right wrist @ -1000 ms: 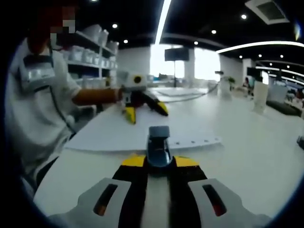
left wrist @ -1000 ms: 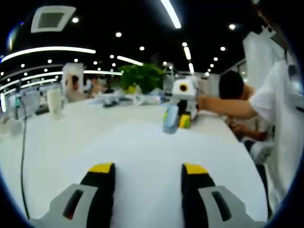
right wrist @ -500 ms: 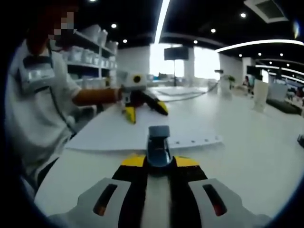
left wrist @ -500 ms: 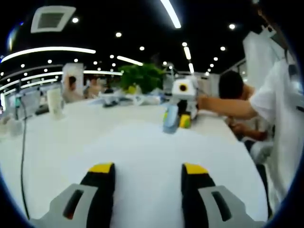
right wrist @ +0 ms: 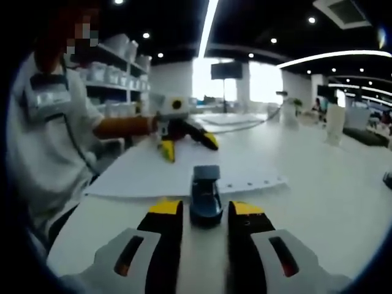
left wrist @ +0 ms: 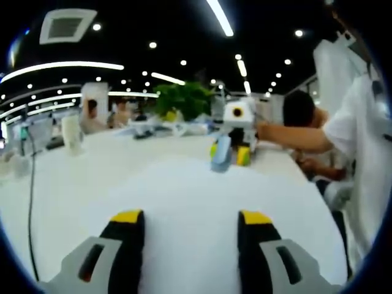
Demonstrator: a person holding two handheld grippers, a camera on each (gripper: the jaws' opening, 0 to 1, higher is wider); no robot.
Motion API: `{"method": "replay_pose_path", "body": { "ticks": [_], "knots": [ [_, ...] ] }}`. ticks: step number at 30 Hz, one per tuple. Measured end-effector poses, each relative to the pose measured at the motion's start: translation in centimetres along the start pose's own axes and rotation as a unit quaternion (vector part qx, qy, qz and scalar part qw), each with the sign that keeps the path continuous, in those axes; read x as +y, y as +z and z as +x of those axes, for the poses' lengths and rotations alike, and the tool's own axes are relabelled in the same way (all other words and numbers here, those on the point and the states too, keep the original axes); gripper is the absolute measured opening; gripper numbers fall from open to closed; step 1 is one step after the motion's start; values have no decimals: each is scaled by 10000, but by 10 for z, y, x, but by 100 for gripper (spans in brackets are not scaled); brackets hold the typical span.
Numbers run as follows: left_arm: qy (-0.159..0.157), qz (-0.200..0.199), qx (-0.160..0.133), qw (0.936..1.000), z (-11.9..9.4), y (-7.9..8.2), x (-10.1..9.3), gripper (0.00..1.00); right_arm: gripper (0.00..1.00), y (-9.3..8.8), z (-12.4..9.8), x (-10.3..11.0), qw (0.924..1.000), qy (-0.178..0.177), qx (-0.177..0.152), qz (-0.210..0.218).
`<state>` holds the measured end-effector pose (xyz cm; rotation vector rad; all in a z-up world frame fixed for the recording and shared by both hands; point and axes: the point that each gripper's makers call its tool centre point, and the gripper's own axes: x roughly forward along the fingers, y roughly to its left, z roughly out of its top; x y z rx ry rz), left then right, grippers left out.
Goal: Pick up the paper insert the paper into the punch align the paper edges press the punch to punch holes
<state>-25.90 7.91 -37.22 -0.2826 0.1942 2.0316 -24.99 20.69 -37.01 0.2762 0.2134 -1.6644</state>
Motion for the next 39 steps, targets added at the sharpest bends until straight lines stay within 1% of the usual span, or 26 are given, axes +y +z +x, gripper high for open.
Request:
{"method": "replay_pose_path", "body": {
  "ticks": [3, 6, 9, 11, 13, 14, 16, 18, 19, 20, 21, 22, 23, 24, 26, 28, 30, 32, 35, 37, 39],
  "knots": [
    [-19, 35, -8, 10000, 0, 0, -1, 65, 33, 1, -5, 1, 9999, -82, -71, 19],
    [-6, 77, -17, 10000, 0, 1, 0, 66, 33, 5, -15, 2, 9991, -309, -281, 104],
    [11, 58, -75, 10000, -2, 4, 1, 68, 34, 17, -26, 2, 9955, -657, -658, 193],
    [6, -42, -198, 9998, -4, 10, 2, 68, 34, 24, -34, -1, 9904, -1031, -875, 272],
    [-23, -87, -296, 9995, -4, 16, 0, 68, 34, 33, -42, -3, 9837, -1316, -1191, 302],
    [-47, -76, -324, 9994, -4, 19, -2, 68, 33, 35, -47, -7, 9790, -1525, -1305, 361],
    [-209, -125, -442, 9987, 3, 27, -9, 67, 33, 39, -55, -14, 9693, -1876, -1523, 457],
    [-294, -23, -455, 9985, 14, 36, -15, 66, 32, 43, -64, -22, 9584, -2201, -1745, 515],
    [-361, 74, -437, 9984, 21, 40, -20, 65, 32, 46, -68, -24, 9537, -2282, -1878, 561],
    [-499, 185, -406, 9978, 32, 45, -27, 64, 32, 51, -75, -28, 9446, -2415, -2124, 657],
    [-557, 251, -381, 9974, 37, 47, -31, 64, 31, 52, -79, -30, 9408, -2468, -2217, 699],
    [-679, 393, -333, 9964, 49, 51, -38, 64, 32, 51, -80, -28, 9431, -2378, -2196, 762],
    [-768, 436, -330, 9956, 58, 55, -42, 64, 32, 53, -82, -29, 9397, -2408, -2280, 833],
    [-835, 471, -308, 9949, 64, 57, -46, 64, 32, 53, -83, -30, 9379, -2462, -2297, 832],
    [-998, 618, -220, 9928, 81, 60, -54, 64, 31, 51, -82, -31, 9388, -2453, -2261, 859],
    [-1137, 733, -141, 9907, 96, 61, -61, 64, 30, 49, -82, -34, 9379, -2501, -2227, 909],
    [-1266, 702, -121, 9894, 110, 62, -65, 63, 31, 43, -81, -37, 9392, -2514, -2107, 1012],
    [-1347, 709, -101, 9883, 123, 62, -66, 60, 31, 41, -82, -39, 9387, -2548, -2064, 1065],
    [-1455, 613, -172, 9873, 132, 63, -68, 57, 31, 41, -81, -39, 9385, -2549, -2070, 1069],
    [-1574, 446, -242, 9862, 137, 63, -70, 54, 31, 40, -80, -40, 9396, -2553, -2015, 1063],
    [-1559, 450, -235, 9865, 141, 58, -69, 51, 31, 39, -79, -39, 9404, -2557, -1983, 1048]
  ]
}}
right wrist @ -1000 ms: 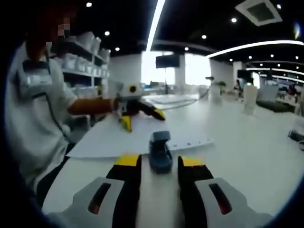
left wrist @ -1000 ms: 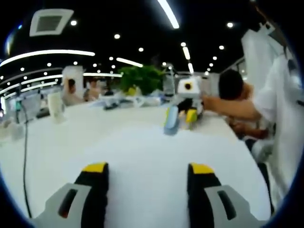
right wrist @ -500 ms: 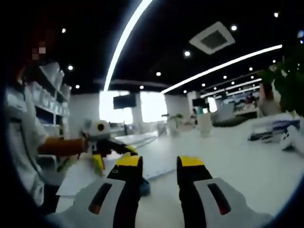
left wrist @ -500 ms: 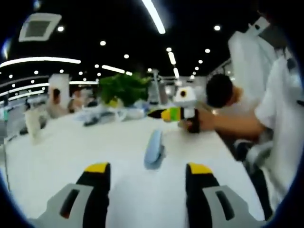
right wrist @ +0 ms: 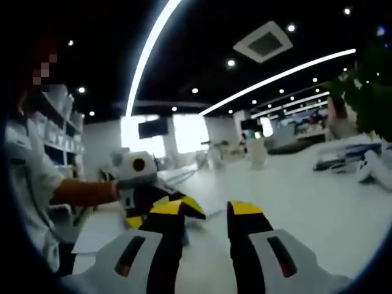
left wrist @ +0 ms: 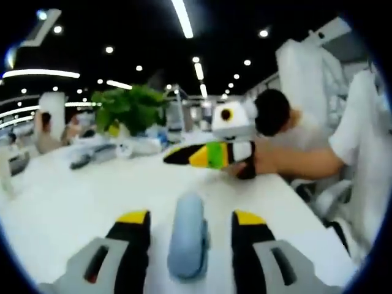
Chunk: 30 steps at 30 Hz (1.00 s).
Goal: Pick up the paper insert the paper into the punch align the paper edges press the punch to punch holes
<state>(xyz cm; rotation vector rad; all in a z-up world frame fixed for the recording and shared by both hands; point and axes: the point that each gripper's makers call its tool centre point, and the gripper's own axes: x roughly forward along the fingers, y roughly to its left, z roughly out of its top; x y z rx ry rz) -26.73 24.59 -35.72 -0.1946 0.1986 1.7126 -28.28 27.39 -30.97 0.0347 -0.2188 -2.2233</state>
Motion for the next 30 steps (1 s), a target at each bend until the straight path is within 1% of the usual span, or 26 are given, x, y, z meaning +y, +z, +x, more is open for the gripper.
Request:
{"method": "replay_pose_path", "body": {
  "ticks": [3, 4, 5, 6, 9, 12, 13, 16, 18, 22, 26, 30],
  "knots": [
    [32, -2, 27, 10000, -1, -2, 2, 49, 31, 1, -1, 0, 10000, 12, -31, 34],
    [37, 9, -32, 10000, -2, 0, 3, 48, 31, 1, 0, 0, 10000, 17, -30, 39],
    [35, -64, -134, 9999, -3, 3, 4, 48, 31, 1, 0, 1, 10000, 25, -25, 41],
    [39, -116, -166, 9998, -4, 3, 4, 48, 31, 1, 0, 1, 10000, 22, -13, 35],
    [-14, -83, -139, 9999, -3, 1, -1, 47, 31, 1, -1, 1, 10000, 25, -18, 47],
    [-47, 99, -3, 9999, 0, -4, -6, 46, 31, 1, -1, 3, 10000, 39, -26, 31],
    [-50, 110, -6, 9999, -1, -4, -5, 45, 31, 0, -1, 3, 10000, 36, -5, 29],
    [17, -27, -171, 9998, -4, 1, 1, 44, 31, 0, -1, 3, 10000, 48, -4, 37],
    [40, -70, -204, 9998, -4, 2, 2, 42, 31, -1, -1, 3, 10000, 49, 17, 14],
    [15, 15, -127, 9999, -2, 0, -2, 40, 31, 0, -1, 4, 10000, 67, 17, 6],
    [19, 47, -71, 10000, -2, -2, -2, 39, 31, -1, 0, 5, 10000, 76, 39, -16],
    [13, 46, -76, 10000, -2, -2, -2, 32, 31, -2, 0, 6, 10000, 75, 50, -28]
  ]
}}
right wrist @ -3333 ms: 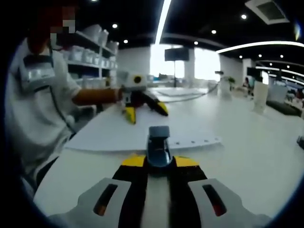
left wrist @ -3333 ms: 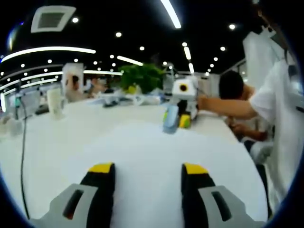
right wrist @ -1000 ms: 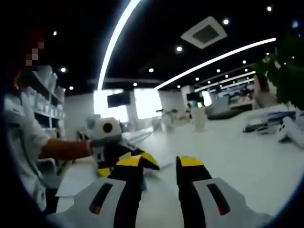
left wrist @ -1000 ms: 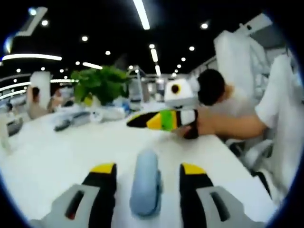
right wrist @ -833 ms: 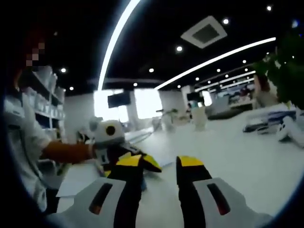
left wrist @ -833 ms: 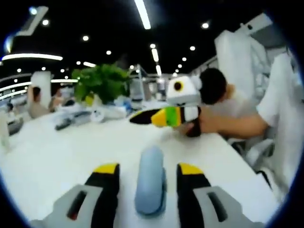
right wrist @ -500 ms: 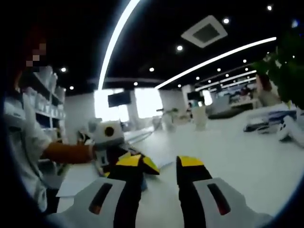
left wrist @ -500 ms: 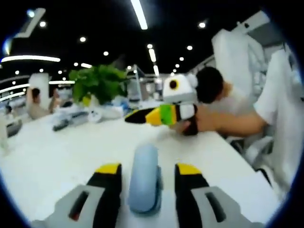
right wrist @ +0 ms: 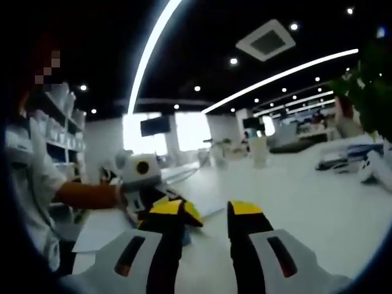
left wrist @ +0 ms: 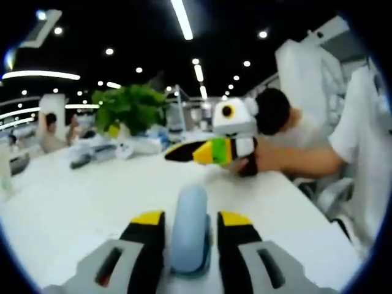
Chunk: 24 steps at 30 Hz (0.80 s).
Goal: Pick up the paper insert the paper into the punch align the paper edges press the punch to punch holes
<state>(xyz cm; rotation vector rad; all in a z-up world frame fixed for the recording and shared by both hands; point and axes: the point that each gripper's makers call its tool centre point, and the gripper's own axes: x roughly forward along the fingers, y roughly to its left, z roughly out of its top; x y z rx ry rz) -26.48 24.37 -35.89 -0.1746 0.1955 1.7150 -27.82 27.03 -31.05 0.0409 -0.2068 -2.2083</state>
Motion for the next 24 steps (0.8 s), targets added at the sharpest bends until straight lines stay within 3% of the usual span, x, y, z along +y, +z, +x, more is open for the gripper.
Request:
{"method": "replay_pose_path", "body": {
  "ticks": [24],
  "knots": [
    [41, 57, 56, 10000, 1, -2, 1, 26, 26, -3, 0, -1, 10000, -7, 76, -34]
  ]
}}
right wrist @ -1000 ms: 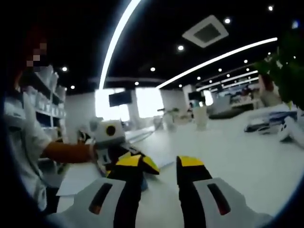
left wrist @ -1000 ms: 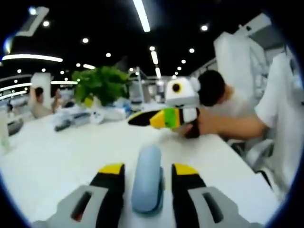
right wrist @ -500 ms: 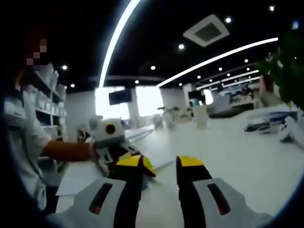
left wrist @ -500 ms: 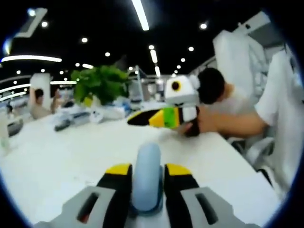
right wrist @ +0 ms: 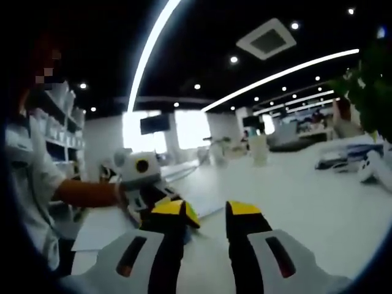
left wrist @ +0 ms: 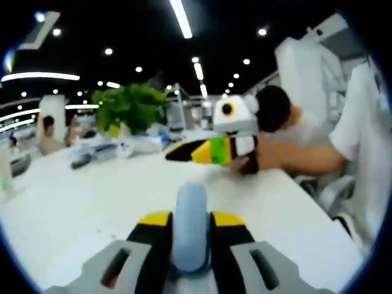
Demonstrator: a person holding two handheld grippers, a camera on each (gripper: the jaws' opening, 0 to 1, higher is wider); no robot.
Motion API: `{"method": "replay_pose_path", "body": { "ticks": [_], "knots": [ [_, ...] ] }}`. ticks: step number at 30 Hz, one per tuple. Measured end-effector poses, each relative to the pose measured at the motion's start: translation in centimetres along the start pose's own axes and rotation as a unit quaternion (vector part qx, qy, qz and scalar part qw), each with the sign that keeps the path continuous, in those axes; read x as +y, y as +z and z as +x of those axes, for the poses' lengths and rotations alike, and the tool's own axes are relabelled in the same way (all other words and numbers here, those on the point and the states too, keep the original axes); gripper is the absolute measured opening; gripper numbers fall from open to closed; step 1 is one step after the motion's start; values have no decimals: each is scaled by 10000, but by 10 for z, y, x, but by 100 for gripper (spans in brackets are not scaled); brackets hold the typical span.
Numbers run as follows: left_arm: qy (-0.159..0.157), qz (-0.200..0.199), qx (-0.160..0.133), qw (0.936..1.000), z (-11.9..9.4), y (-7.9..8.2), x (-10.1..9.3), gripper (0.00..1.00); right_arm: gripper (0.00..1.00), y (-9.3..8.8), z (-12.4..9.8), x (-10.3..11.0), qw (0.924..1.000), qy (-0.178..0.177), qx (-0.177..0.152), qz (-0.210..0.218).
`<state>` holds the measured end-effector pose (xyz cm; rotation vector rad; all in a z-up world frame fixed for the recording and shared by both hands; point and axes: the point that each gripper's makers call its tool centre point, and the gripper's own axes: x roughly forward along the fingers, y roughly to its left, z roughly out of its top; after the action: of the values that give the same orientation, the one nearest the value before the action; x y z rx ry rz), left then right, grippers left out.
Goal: Pick up the paper insert the paper into the punch align the paper edges press the punch to punch holes
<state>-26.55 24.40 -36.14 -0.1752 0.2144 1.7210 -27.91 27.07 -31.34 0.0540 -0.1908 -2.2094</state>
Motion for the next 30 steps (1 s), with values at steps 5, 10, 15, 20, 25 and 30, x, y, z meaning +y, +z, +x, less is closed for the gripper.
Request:
{"method": "replay_pose_path", "body": {
  "ticks": [5, 10, 15, 20, 25, 30],
  "knots": [
    [-2, -16, 2, 10000, 0, 0, 0, 26, 21, 7, -1, -1, 9997, -114, -174, 155],
    [-3, -15, 2, 10000, 0, 0, 0, 26, 16, 20, 10, 10, 9985, -434, -229, 235],
    [-2, -7, 2, 10000, 0, 0, 0, 26, 5, 29, 36, 29, 9958, -907, -65, -97],
    [1, -15, 2, 10000, 0, 0, 0, 26, 5, 20, 56, 38, 9913, -1300, 77, -174],
    [2, -21, 1, 10000, 0, 0, 0, 25, 5, 2, 64, 39, 9843, -1604, 522, -526],
    [5, 2, 3, 10000, -3, 0, -5, 25, 4, -6, 59, 31, 9779, -1846, 750, -636]
  ]
}}
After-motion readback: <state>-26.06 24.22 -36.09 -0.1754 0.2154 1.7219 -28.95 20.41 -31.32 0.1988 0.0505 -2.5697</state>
